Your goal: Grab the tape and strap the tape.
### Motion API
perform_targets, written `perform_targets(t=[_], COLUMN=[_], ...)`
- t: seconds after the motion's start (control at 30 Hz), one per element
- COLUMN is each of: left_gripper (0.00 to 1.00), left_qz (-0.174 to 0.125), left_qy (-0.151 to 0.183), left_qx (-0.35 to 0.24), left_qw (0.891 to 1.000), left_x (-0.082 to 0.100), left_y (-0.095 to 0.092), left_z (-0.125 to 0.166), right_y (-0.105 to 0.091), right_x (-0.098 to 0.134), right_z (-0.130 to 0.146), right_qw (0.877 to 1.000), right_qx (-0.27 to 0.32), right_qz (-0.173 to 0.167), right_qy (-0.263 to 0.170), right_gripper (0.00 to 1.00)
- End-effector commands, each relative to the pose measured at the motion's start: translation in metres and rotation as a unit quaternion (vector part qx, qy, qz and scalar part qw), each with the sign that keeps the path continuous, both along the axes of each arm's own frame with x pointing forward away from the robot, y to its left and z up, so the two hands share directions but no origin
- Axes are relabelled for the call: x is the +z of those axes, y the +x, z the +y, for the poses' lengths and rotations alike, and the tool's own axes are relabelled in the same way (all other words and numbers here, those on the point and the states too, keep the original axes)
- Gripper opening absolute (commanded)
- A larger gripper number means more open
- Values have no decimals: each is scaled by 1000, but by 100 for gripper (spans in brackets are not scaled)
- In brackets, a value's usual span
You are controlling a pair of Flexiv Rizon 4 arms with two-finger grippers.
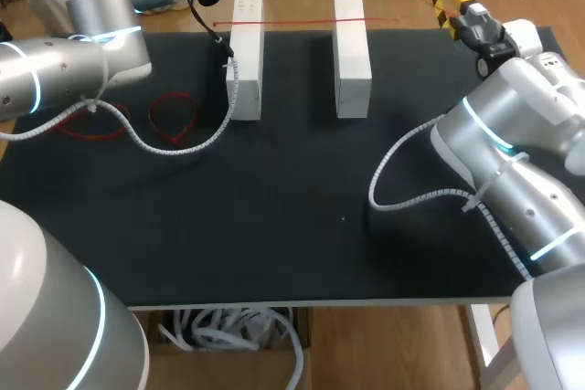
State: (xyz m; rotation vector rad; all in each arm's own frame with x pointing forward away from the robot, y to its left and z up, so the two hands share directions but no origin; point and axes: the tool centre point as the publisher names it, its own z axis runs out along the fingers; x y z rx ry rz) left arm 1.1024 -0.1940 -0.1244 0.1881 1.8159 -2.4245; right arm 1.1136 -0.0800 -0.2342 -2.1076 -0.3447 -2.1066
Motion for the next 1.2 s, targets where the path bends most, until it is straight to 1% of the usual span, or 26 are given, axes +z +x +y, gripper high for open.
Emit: perform_targets(t=[0.03,0.07,0.53,0.73,0.77,0.87,0.9,0.97,1.03,1.07,1.1,1.13,1.2], left_gripper=[0,0,0,0,0,0,0,0,0,0,0,0,0], left_qz=[0,0,0,0,-5,-2,-2,-4,-7,-8,-9,-10,-6], left_qy=[0,0,0,0,10,45,57,92,111,127,152,178,216], left_qx=[3,3,3,3,6,19,19,15,13,13,5,-1,-20], left_qw=[1000,1000,1000,1000,1000,999,998,996,994,992,988,984,976], left_x=[0,0,0,0,1,0,0,-1,0,0,0,0,0], left_y=[-2,-2,-2,-2,-2,-2,-2,-3,-4,-4,-5,-6,-9], left_z=[0,0,0,0,0,-1,-2,-4,-5,-6,-7,-8,-11], right_y=[2,3,3,3,3,1,1,1,0,0,0,1,1], right_x=[-1,-1,1,0,-1,-1,-1,-1,-1,-1,-1,-1,-1], right_z=[2,3,7,9,10,12,12,12,12,12,12,12,12], right_qw=[1000,1000,1000,1000,1000,999,999,999,999,999,998,998,998], right_qx=[-2,-1,9,23,24,31,32,37,40,42,45,46,51], right_qz=[-3,-3,-4,-4,-4,-4,-4,-2,-3,-3,-4,-4,-3], right_qy=[0,0,-7,-18,-19,-25,-26,-25,-29,-30,-33,-35,-38], right_gripper=[9,0,0,0,0,0,0,0,0,0,0,0,0])
